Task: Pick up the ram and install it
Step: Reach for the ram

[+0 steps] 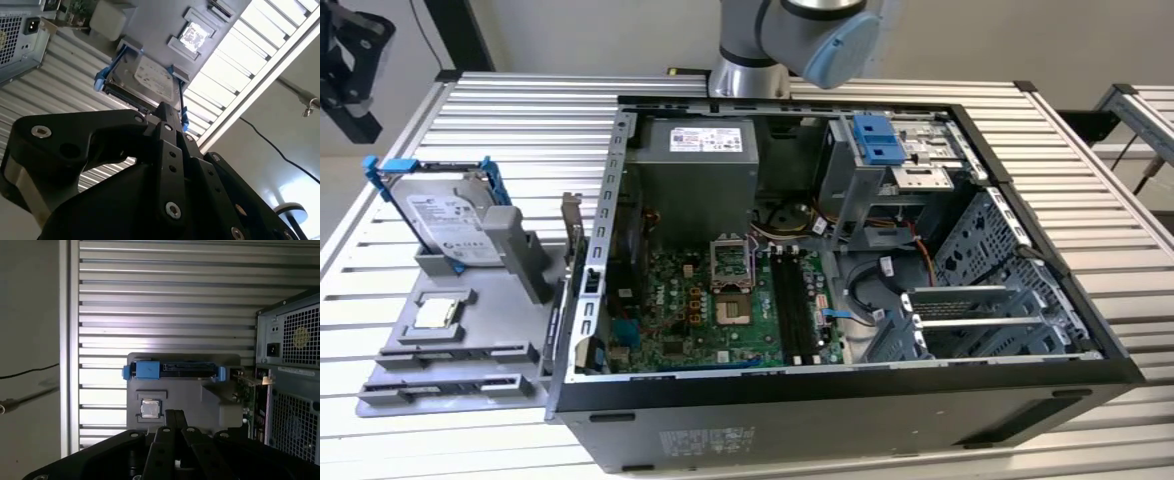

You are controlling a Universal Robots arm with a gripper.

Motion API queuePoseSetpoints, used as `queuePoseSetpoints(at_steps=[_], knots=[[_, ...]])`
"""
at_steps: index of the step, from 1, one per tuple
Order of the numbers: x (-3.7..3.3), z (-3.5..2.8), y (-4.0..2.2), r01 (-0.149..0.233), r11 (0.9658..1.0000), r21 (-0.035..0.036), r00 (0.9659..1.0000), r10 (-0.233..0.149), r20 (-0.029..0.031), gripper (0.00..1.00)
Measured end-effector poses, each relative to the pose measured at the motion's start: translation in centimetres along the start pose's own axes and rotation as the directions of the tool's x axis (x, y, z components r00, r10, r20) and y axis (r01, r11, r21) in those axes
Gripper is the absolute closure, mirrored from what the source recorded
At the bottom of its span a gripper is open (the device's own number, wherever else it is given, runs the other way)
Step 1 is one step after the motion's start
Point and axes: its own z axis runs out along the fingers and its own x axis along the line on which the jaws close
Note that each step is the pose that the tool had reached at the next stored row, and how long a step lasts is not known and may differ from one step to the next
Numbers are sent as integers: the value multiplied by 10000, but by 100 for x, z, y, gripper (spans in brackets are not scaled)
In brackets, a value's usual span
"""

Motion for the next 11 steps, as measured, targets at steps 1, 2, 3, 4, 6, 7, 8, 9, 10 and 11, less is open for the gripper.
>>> queuePoseSetpoints(at_steps=[1,2,3,4,6,7,8,9,10,11], knots=[[0,-1,-27,1,10000,-1,10000,-1,-2,100],[-1,-2,-48,5,10000,0,10000,-5,-3,100],[-1,-3,-70,10,10000,0,10000,-10,-4,100],[-2,-4,-89,17,10000,-1,10000,-17,-4,100],[-3,-6,-130,31,10000,-1,10000,-31,-5,100],[-3,-7,-152,36,10000,-2,10000,-36,-5,100],[-3,-8,-174,41,10000,-1,10000,-41,-5,100],[-3,-9,-188,64,10000,-1,10000,-64,-7,100],[-3,-9,-194,110,9999,-3,9999,-110,-9,100],[-3,-10,-203,156,9999,-5,9999,-156,-11,100]])
